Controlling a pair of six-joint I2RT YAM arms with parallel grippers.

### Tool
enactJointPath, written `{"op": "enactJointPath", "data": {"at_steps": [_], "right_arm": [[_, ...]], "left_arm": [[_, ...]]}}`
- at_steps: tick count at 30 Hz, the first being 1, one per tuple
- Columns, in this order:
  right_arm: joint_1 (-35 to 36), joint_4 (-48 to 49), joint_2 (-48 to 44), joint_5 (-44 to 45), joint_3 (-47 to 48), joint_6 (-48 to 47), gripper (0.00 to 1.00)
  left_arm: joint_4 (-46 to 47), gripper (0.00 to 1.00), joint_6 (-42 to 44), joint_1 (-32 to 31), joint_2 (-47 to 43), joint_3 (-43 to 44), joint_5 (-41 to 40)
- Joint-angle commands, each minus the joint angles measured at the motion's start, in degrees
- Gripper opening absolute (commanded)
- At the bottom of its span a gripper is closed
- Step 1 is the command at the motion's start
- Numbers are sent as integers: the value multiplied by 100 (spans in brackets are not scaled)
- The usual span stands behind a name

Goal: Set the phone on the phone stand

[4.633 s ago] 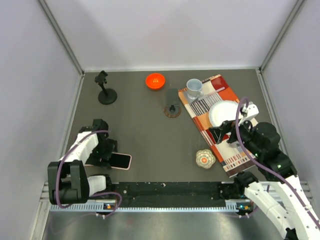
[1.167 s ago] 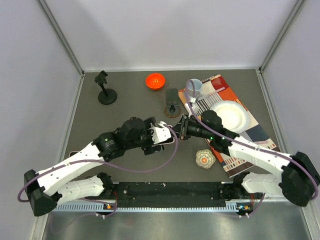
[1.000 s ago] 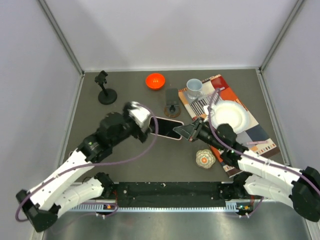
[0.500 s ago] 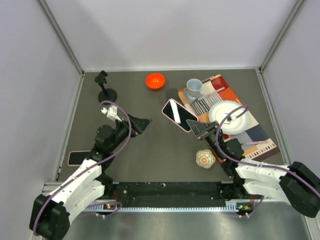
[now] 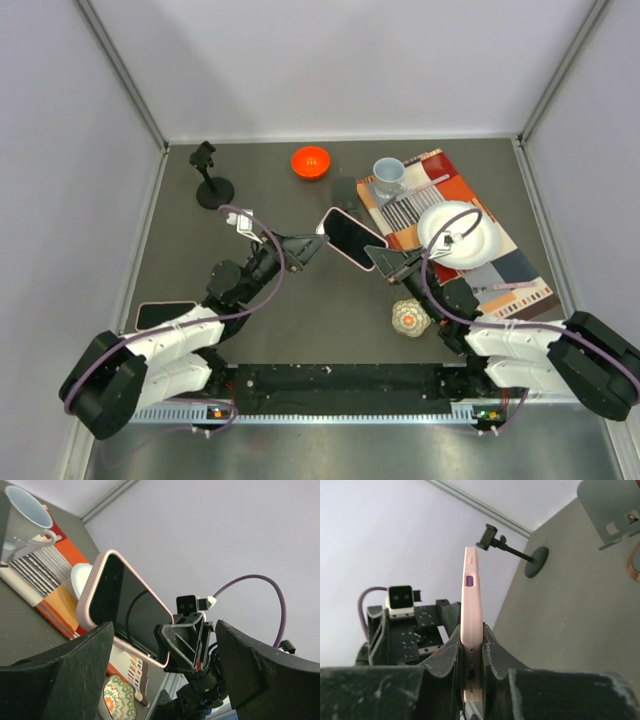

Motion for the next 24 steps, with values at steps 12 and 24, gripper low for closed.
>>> {"op": "enactJointPath", "data": {"at_steps": [12, 24], "right_arm": [[110, 2132, -437, 150, 276, 759, 0], [233, 2080, -506, 212, 145, 1050, 0]], "left_arm": [[2144, 86, 521, -1165, 490, -300, -1651], [3793, 65, 573, -1191, 1897, 192, -1344]]}}
